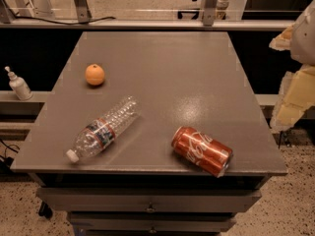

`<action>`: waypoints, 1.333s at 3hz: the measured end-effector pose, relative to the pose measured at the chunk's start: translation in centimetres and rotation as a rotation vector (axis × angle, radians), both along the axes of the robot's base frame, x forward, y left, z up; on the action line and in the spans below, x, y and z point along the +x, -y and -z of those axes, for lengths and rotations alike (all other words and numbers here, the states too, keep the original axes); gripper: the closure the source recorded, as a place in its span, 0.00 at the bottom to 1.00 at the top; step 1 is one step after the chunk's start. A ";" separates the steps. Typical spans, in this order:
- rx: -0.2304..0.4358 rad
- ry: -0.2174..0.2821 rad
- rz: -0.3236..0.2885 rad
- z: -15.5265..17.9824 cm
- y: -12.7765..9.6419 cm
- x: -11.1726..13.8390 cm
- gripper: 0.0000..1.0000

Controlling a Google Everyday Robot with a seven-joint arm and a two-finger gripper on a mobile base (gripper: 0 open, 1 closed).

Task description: Pick orange

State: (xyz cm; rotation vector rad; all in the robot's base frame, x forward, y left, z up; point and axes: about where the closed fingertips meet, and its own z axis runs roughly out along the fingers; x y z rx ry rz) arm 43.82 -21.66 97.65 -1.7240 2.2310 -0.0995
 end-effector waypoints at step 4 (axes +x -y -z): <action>0.336 0.063 -0.089 1.2 -10.9 5.6 0.00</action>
Offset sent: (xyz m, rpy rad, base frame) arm 0.0306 0.0590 -0.0165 0.2160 -0.0261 0.0616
